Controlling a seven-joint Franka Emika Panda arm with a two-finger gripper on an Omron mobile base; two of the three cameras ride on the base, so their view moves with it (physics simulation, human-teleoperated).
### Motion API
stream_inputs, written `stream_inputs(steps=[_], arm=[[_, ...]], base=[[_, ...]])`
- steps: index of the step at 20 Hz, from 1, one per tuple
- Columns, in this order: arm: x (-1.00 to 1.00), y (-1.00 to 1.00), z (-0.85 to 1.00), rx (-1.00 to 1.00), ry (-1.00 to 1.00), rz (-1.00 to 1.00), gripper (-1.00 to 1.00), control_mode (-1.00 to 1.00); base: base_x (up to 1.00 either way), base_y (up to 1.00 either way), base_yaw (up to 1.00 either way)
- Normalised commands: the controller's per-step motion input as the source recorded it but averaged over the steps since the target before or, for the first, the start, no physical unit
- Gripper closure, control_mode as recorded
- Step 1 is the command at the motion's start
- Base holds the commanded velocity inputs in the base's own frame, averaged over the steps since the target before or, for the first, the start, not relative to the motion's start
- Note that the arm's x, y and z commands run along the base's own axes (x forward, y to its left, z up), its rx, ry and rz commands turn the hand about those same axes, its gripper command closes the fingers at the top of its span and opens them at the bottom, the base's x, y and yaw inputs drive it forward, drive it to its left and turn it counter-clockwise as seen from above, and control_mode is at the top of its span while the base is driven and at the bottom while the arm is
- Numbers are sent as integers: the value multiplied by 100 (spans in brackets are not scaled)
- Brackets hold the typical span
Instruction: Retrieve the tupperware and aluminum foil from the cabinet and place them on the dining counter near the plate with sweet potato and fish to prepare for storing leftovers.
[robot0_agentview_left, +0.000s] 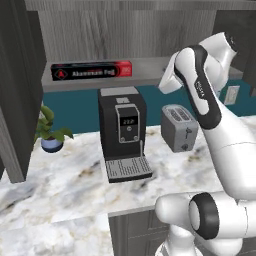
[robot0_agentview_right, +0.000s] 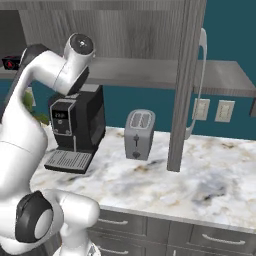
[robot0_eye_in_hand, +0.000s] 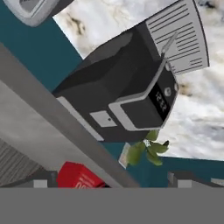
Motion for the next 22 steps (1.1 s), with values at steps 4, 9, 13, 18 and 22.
stream_inputs(steps=[4, 9, 13, 18, 22], arm=[[72, 0, 0, 17, 0, 20, -100, -100], [60, 11, -11, 15, 0, 17, -100, -100], [58, 25, -16, 9, 0, 16, -100, -100], [49, 24, 0, 1, 2, 7, -100, -100], [38, 25, 0, 0, 16, 0, -100, -100]], base=[[0, 0, 0], [0, 0, 0], [0, 0, 0], [0, 0, 0], [0, 0, 0]])
